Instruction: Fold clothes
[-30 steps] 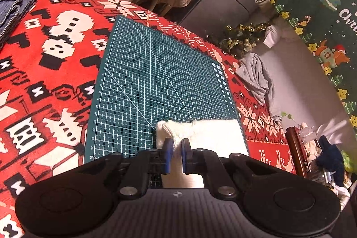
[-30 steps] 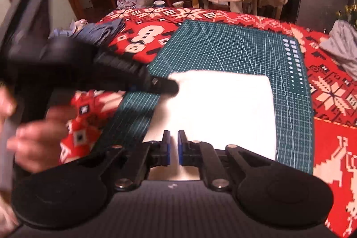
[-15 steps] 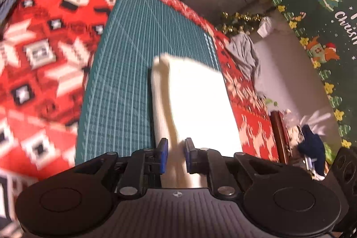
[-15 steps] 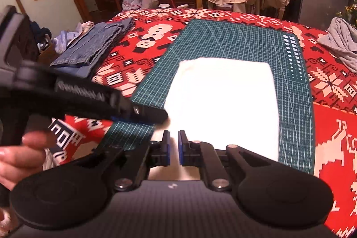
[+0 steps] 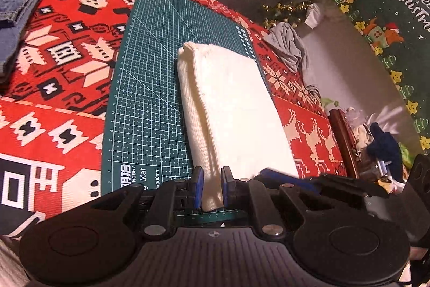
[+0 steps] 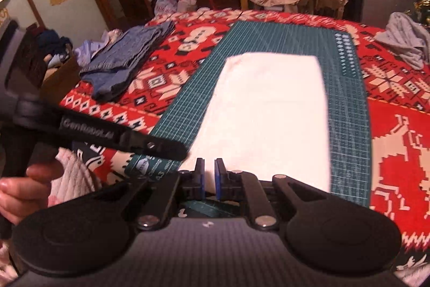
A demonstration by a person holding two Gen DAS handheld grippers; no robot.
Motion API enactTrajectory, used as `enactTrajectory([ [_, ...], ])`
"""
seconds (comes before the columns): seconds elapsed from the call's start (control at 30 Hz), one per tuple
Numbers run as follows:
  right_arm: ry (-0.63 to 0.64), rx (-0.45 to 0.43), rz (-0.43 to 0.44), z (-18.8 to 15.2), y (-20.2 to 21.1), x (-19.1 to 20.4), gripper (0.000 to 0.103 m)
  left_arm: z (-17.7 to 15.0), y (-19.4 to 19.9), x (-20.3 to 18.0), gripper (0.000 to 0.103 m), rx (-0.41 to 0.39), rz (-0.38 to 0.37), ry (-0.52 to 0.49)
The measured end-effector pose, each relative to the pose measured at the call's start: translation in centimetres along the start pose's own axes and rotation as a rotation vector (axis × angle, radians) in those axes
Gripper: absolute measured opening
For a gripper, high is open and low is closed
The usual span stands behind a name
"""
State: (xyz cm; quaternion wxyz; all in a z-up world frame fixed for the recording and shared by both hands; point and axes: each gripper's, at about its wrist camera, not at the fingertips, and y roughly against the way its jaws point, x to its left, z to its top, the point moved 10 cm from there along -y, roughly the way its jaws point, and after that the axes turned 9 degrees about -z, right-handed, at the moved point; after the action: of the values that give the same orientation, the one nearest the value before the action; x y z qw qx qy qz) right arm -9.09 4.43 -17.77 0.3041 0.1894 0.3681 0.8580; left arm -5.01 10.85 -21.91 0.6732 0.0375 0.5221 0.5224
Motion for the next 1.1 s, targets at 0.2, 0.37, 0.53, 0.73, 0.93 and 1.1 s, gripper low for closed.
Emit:
enactTrajectory([
  [0.2,-0.018,-0.055,-0.09,0.7,1.8,-2.4,0.033,0.8,0.6,0.3,0.012,-0.048,0.124,-0.058],
  [0.37,0.009,-0.069,-0.128,1.4,2.9,-3.9,0.055,1.6,0.4,0.6,0.028,-0.051,0.201,-0.108],
  [0.53,0.014,-0.11,-0.169,1.7,4.2,-5.0,0.099,2.4,0.9,0.4,0.071,-0.131,0.283,-0.219],
  [0.73,0.05,-0.097,-0.237,1.3,4.4,-6.4,0.102,3.0,0.5,0.5,0.079,-0.156,0.299,-0.316],
  [0.93,-0.042,-0.138,-0.247,1.0,4.3,-8.6,0.102,2.6,0.5,0.1,0.08,-0.178,0.218,-0.347],
  [1.1,-0.008,-0.152,-0.263,0.8,3.7,-9.6,0.102,4.8,1.0,0.3,0.087,-0.274,0.182,-0.283],
])
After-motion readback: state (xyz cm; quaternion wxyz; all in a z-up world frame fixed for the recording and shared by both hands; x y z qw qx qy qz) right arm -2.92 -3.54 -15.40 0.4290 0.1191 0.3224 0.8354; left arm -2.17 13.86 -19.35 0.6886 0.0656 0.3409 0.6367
